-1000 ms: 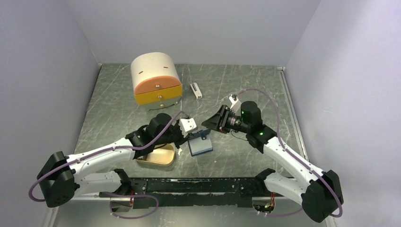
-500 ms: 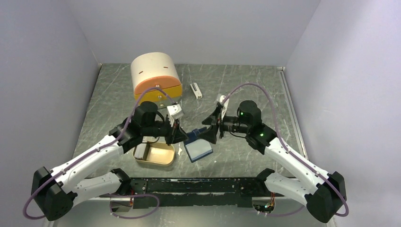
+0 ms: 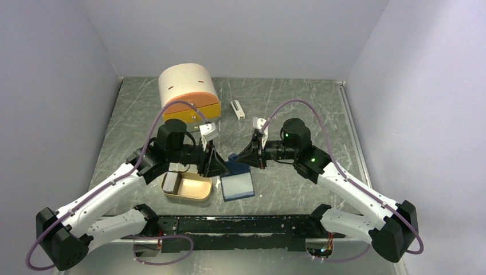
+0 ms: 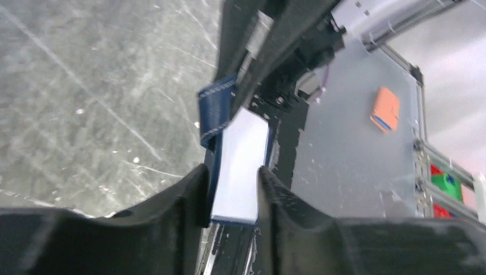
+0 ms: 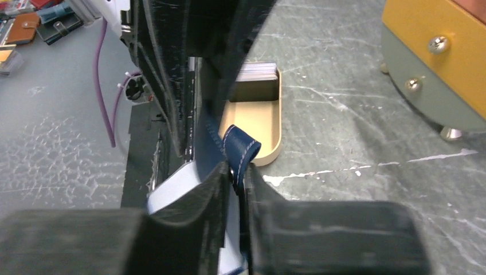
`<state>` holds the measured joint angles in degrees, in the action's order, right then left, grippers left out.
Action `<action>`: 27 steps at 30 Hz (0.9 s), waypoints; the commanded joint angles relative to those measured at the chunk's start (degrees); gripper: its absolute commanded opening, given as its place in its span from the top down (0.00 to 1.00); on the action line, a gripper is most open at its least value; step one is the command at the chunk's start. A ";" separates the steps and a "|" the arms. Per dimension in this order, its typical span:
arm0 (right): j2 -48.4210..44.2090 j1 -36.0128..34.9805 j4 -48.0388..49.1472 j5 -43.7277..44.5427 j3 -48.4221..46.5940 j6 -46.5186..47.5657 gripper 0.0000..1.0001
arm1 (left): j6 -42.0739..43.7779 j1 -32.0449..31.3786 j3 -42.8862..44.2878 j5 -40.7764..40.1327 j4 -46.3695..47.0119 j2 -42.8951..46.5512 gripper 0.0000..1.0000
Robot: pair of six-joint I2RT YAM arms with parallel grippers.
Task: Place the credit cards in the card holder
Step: Adjust the card holder.
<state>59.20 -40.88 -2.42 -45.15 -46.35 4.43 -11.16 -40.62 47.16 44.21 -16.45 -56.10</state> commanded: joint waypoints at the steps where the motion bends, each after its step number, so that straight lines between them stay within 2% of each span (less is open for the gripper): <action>1: -0.81 -0.03 8.32 2.31 0.37 -10.83 1.00 | -5.67 1.64 6.92 -12.71 -3.04 1.21 0.52; 5: -2.41 -0.04 16.71 9.36 3.62 -26.65 1.00 | -11.45 3.66 9.42 -22.38 -2.37 5.07 0.42; 8: -5.00 0.23 21.97 20.16 7.20 -39.32 1.00 | -17.00 3.71 10.21 -34.27 -4.50 7.93 0.35; 11: -7.71 1.09 24.46 30.48 10.71 -51.20 1.00 | -22.20 3.71 7.74 -37.66 -3.49 10.77 0.32; 15: -11.57 1.12 32.02 39.03 16.51 -64.58 1.00 | -31.63 3.71 1.96 -37.28 1.87 14.63 0.31; 22: -17.51 1.06 30.98 51.06 19.19 -69.52 1.00 | -39.86 3.78 -5.65 -35.00 11.78 17.05 0.25; 27: -18.54 1.03 36.83 53.18 23.46 -75.10 1.00 | -40.10 3.71 -8.30 -29.57 19.44 11.75 0.25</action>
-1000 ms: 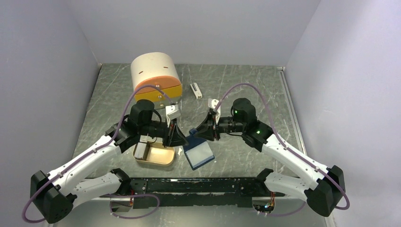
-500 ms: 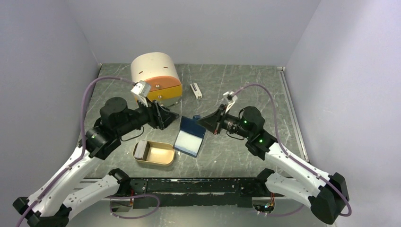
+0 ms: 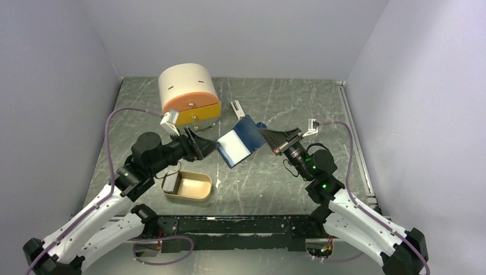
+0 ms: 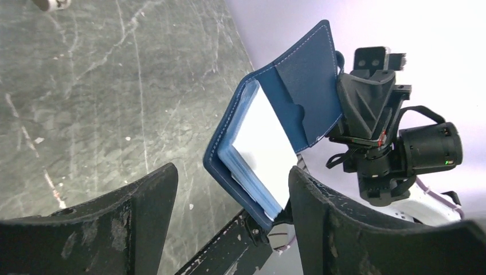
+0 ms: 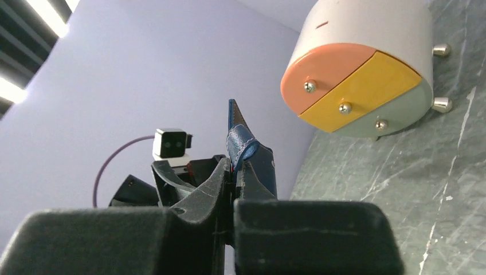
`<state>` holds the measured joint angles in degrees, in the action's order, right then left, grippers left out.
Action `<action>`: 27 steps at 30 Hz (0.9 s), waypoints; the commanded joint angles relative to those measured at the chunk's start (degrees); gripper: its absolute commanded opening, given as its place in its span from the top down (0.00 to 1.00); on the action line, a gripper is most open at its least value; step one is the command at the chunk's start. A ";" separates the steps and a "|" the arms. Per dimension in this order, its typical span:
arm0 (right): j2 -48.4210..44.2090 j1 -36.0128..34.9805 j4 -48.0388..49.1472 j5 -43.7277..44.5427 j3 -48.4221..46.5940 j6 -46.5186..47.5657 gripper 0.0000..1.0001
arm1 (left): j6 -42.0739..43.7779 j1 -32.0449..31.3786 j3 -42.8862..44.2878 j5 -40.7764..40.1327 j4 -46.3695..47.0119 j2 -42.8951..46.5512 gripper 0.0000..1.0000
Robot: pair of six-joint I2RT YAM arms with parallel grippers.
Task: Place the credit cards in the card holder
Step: Adjust the card holder.
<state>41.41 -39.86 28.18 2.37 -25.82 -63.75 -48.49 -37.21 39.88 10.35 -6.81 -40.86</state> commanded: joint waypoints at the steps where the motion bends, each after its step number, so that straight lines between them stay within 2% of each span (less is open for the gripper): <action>1: -0.64 -0.03 6.90 5.60 3.30 -7.60 1.00 | -3.06 0.30 -1.03 5.27 11.02 -4.83 0.24; 7: -0.48 0.00 7.06 6.18 4.07 -9.37 1.00 | -4.23 0.23 -1.50 8.75 18.53 -9.11 0.29; 12: -1.52 -0.03 6.86 9.22 6.31 -11.41 1.00 | -4.97 0.23 -3.90 8.89 21.42 -7.02 0.31; 16: -1.34 0.03 6.48 10.28 7.06 -12.61 1.00 | -5.72 0.21 -6.94 10.91 27.71 -6.49 0.48; 19: -0.68 0.00 7.13 10.28 7.49 -13.28 1.00 | -4.67 0.21 -5.87 11.28 26.31 -7.49 0.55; 23: 0.51 0.05 8.07 9.49 7.67 -14.24 1.00 | -1.89 0.21 -4.40 10.60 24.17 -8.99 0.53; 24: 0.76 -0.02 8.12 9.28 7.81 -14.51 1.00 | -1.27 0.21 -4.37 10.37 24.01 -9.36 0.59; 27: 0.51 -0.01 7.29 9.32 8.38 -15.26 1.00 | 0.80 0.21 -3.80 9.89 23.20 -10.47 0.85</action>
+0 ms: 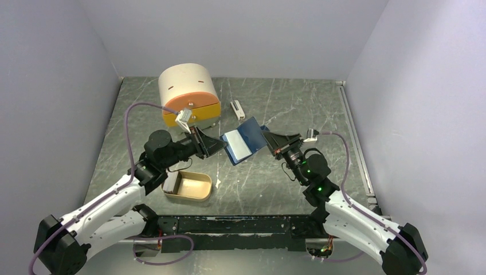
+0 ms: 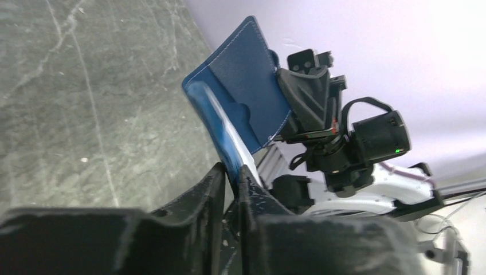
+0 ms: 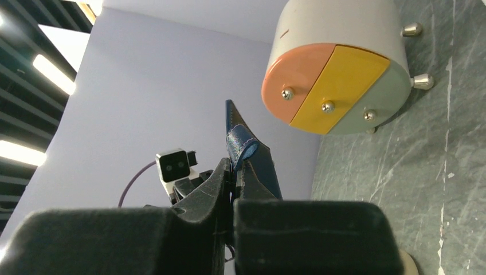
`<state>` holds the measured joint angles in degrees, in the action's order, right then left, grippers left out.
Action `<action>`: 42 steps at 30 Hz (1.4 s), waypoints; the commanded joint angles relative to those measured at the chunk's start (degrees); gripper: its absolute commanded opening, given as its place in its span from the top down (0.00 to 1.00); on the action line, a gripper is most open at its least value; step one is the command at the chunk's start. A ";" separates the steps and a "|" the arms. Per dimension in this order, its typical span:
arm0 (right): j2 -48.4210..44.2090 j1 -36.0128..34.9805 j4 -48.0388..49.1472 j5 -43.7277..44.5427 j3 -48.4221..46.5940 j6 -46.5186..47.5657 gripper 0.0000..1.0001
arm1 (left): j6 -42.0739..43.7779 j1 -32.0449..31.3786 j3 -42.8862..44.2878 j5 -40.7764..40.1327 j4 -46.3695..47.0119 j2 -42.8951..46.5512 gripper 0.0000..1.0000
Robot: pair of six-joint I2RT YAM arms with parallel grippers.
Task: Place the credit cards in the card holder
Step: Adjust the card holder, then pick up the storage box at the center of the board.
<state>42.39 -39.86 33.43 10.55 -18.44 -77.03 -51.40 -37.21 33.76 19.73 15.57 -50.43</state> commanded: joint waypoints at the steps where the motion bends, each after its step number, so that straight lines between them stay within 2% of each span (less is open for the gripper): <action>1: -0.72 0.02 0.19 1.03 0.92 -1.93 1.00 | 4.47 0.21 2.69 0.25 -0.07 -1.14 0.90; 2: -0.99 0.03 -3.38 0.98 0.32 -1.48 0.95 | 5.29 0.21 3.24 0.04 -1.25 -1.37 0.91; 3: -1.07 0.09 -7.60 0.90 -0.59 -0.24 0.86 | 5.97 0.21 3.83 -0.63 -2.76 -1.44 0.91; 7: -1.36 0.11 -25.36 1.80 -5.38 9.69 0.58 | 11.10 0.38 6.46 -5.16 -11.40 -2.10 0.91; 12: -2.50 0.09 -38.26 4.22 -10.88 21.05 0.36 | 16.11 1.25 13.08 -7.02 -22.29 -6.96 0.91; 15: -1.01 0.12 -44.60 5.10 -15.22 26.98 0.25 | 16.67 4.04 15.99 -3.30 -26.21 -11.10 0.91; 19: 4.22 0.07 -51.55 2.35 -20.97 30.54 0.25 | 16.62 10.46 18.51 4.57 -28.65 -15.94 0.91; 21: 6.82 0.02 -52.15 -1.24 -22.79 30.58 0.27 | 18.10 13.46 20.11 5.32 -30.55 -17.85 0.91; 26: 11.53 -1.60 -48.32 -5.31 -20.38 21.02 0.33 | 20.25 20.80 21.32 3.93 -33.85 -18.94 0.91; 29: 15.03 -6.52 -41.39 -5.38 -18.18 19.19 0.36 | 20.96 24.47 21.00 3.21 -34.61 -17.35 0.91; 32: 21.47 -9.30 -34.01 -13.18 -20.43 31.96 0.35 | 21.80 28.20 21.34 0.74 -36.87 -15.79 0.91; 35: 27.42 -10.72 -29.20 -21.69 -23.90 44.79 0.36 | 19.33 34.85 20.86 3.18 -37.63 -14.20 0.91; 37: 31.05 -11.36 -29.08 -23.09 -26.37 50.80 0.37 | 18.05 38.38 20.82 7.03 -38.17 -13.91 0.91; 42: 42.05 -13.55 -27.81 -26.58 -32.52 62.35 0.41 | 19.52 42.60 21.38 11.09 -43.60 -14.03 0.91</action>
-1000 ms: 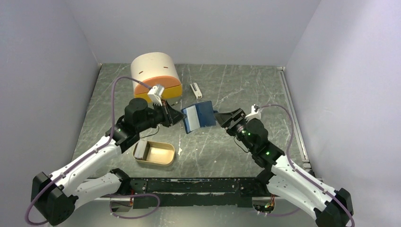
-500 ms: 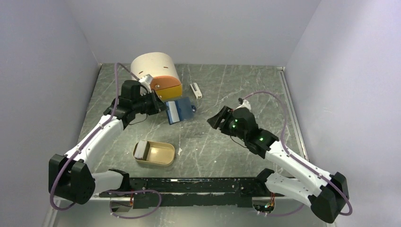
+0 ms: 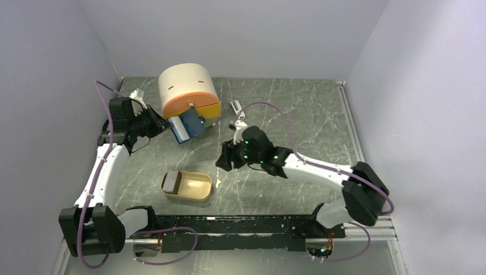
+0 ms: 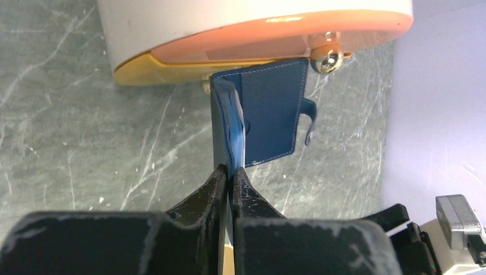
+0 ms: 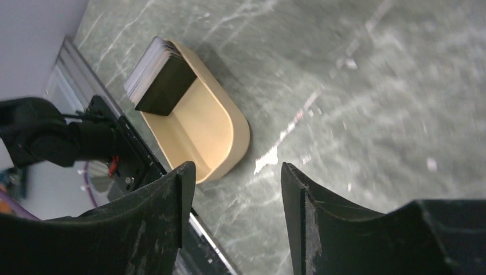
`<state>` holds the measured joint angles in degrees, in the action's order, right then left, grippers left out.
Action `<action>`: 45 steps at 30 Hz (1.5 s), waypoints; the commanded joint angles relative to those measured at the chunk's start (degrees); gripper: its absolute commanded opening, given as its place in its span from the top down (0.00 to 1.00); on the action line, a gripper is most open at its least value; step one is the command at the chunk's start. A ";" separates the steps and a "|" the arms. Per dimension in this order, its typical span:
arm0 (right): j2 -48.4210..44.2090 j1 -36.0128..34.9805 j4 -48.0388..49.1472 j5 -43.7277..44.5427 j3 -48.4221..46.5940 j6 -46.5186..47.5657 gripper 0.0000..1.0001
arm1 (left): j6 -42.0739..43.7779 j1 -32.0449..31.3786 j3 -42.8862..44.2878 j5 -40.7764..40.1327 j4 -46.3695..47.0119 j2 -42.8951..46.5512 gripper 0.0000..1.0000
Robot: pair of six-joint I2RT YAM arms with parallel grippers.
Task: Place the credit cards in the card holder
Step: Pick up the storage box at the center of the board.
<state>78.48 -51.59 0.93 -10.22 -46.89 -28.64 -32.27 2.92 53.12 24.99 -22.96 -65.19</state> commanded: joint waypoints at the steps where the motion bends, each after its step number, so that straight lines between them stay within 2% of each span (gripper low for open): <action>1: 7.94 -2.71 4.43 -6.02 -5.55 15.42 0.41 | 0.71 3.01 1.57 5.80 -5.91 1.33 0.91; 6: 14.99 -8.03 4.72 -4.43 -9.67 21.52 0.37 | 0.77 3.85 -2.19 10.08 -5.78 5.02 0.91; 12: 22.81 -10.80 2.96 -3.24 -16.57 26.11 0.37 | 4.49 4.39 -0.79 5.89 -10.74 6.39 0.91; 17: 26.54 -11.69 1.26 -0.56 -20.03 28.43 0.41 | 4.74 4.90 -0.89 6.97 -10.72 6.61 0.91; 26: 28.43 -12.20 1.31 3.16 -19.14 30.90 0.44 | 4.76 5.08 -2.46 7.06 -9.56 7.10 0.91; 36: 29.68 -12.26 3.10 3.50 -18.21 30.80 0.59 | 4.94 5.08 -3.59 7.33 -8.99 7.93 0.91; 45: 30.49 -12.23 3.81 4.27 -17.76 30.60 0.65 | 5.24 5.08 -4.61 7.77 -8.55 8.06 0.91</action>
<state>107.94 -63.51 3.22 -6.96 -65.23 1.52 -27.79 7.42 48.84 31.24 -32.77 -58.24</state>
